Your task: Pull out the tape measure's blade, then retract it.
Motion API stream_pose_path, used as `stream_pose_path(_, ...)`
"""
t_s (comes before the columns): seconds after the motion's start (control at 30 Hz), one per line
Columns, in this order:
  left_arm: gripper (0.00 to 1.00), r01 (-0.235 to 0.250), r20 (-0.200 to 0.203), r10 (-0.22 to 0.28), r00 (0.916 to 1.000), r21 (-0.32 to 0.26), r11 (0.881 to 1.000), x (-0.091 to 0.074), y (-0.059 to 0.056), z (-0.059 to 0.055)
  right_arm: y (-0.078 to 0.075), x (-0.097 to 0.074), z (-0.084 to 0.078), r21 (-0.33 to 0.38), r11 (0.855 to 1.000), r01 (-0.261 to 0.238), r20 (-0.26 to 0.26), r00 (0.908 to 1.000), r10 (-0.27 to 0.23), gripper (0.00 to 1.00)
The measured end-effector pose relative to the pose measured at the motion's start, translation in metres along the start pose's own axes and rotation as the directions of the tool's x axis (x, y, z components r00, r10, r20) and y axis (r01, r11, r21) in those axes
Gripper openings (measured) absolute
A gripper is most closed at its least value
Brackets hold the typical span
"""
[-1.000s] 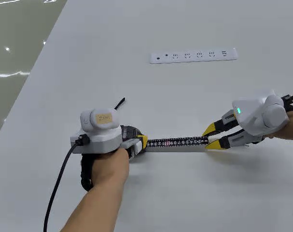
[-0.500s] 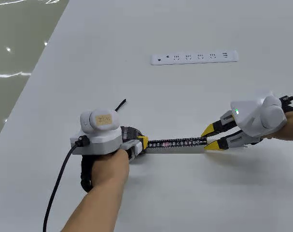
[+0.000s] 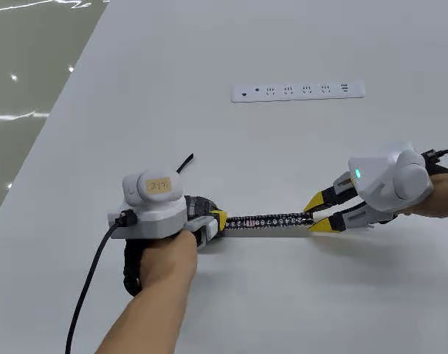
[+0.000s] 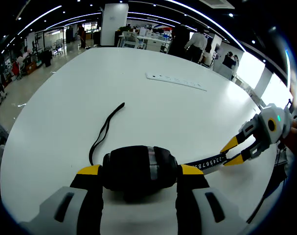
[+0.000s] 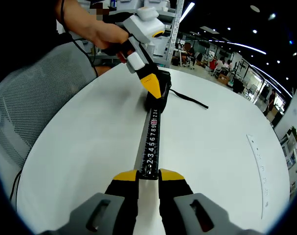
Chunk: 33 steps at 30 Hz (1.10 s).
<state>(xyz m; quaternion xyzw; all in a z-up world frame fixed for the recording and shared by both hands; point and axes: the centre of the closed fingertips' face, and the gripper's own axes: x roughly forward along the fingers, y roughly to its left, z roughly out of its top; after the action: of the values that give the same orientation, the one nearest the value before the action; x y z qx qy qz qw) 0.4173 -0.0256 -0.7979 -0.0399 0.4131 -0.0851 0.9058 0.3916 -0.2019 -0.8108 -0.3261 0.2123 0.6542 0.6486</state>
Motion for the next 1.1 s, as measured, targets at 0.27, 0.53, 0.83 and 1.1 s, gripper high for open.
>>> stream_pose_path(0.27,0.55,0.001,0.003,-0.001,1.0000,-0.003,1.000,0.000,0.001,0.000,0.000,0.003,0.005,0.000,1.000,-0.002,0.002,1.0000,0.002,0.15)
stream_pose_path(0.53,0.56,0.004,0.005,-0.004,1.0000,-0.006,1.000,0.000,0.001,0.000,-0.001,0.006,0.008,0.002,1.000,-0.003,0.006,1.0000,0.003,0.15)
stream_pose_path(0.83,0.56,0.006,0.008,-0.006,1.0000,-0.008,1.000,0.000,0.000,0.000,-0.002,0.010,0.011,0.004,1.000,-0.004,0.009,1.0000,0.004,0.15)
stream_pose_path(1.1,0.56,0.008,0.011,-0.008,0.9999,-0.014,1.000,-0.001,0.000,0.001,-0.003,0.014,0.013,0.008,1.000,-0.003,0.011,0.9999,0.003,0.15)
